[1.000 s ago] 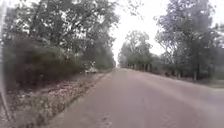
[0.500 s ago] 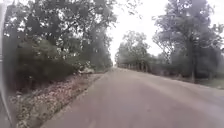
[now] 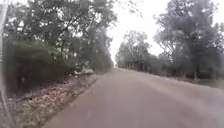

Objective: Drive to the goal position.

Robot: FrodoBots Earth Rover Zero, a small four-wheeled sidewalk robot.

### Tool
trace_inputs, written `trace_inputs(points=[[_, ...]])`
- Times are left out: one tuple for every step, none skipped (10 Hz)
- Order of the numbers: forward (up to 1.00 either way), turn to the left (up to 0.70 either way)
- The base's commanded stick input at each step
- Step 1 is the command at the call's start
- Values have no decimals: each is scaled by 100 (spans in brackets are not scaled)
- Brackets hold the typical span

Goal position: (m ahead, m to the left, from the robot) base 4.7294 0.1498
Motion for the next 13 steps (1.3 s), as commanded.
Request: trace_inputs(points=[[70, 0], [70, 0], [70, 0], [70, 2], [70, 3], [70, 16], [70, 22], [70, 14], [70, 7], [70, 1], [70, 0], [70, 0], [70, 0]])
